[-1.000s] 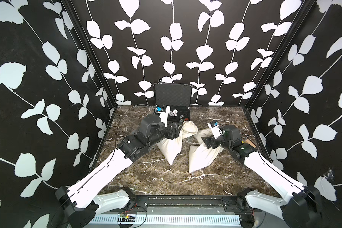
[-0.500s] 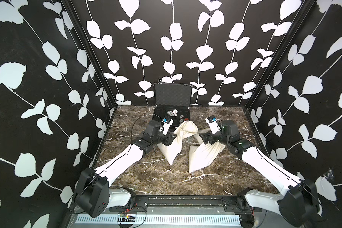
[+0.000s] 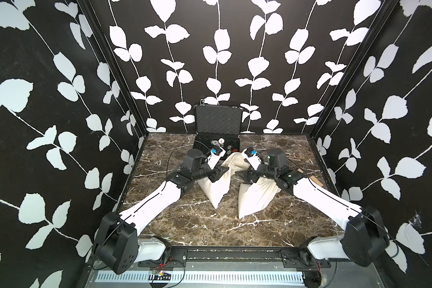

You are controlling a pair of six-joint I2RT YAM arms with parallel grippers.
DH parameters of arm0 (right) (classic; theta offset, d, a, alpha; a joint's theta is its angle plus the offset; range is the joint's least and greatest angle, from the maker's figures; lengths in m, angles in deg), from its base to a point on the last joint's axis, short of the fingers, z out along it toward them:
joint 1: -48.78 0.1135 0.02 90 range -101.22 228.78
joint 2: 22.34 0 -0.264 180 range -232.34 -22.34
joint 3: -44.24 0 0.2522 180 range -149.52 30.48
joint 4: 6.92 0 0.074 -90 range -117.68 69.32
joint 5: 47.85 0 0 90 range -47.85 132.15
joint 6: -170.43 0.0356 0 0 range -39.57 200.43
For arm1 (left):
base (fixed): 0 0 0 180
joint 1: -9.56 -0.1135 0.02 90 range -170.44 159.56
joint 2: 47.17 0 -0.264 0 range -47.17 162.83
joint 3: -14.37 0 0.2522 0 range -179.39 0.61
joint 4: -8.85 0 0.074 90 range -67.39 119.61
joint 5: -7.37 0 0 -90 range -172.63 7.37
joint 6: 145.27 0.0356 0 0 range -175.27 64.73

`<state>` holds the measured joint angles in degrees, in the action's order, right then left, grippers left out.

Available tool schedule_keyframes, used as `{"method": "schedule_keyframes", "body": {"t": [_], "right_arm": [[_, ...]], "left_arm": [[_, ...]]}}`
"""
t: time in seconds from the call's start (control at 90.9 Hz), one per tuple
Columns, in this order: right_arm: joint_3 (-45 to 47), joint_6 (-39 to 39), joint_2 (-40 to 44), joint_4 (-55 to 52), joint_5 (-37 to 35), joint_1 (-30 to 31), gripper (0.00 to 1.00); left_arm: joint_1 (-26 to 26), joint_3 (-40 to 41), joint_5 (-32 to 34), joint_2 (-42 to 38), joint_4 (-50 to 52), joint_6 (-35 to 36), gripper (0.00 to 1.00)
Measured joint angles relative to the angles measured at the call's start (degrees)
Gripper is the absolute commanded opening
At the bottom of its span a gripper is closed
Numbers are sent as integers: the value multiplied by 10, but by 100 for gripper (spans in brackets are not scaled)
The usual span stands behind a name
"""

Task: Close the soil bag
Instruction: Frap the soil bag at the center of the board.

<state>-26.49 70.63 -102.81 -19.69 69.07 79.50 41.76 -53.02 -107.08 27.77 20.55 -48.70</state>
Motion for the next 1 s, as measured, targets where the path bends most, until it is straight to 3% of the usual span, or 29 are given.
{"method": "schedule_keyframes", "body": {"t": [0.088,0.231,0.396,0.781,1.001], "right_arm": [[-14,-13,-23,3,2,0,40],[-42,-47,-50,-15,-8,0,0],[-41,-80,-46,-32,-27,0,0],[-39,-99,-31,-35,-38,0,0],[-32,-97,-30,-35,-41,0,0]], "left_arm": [[0,-8,-3,9,0,6,51],[0,-23,-4,28,4,19,49],[0,-53,-10,52,17,38,42],[0,-68,-49,84,24,46,38],[0,-77,-75,94,24,39,19]]}}
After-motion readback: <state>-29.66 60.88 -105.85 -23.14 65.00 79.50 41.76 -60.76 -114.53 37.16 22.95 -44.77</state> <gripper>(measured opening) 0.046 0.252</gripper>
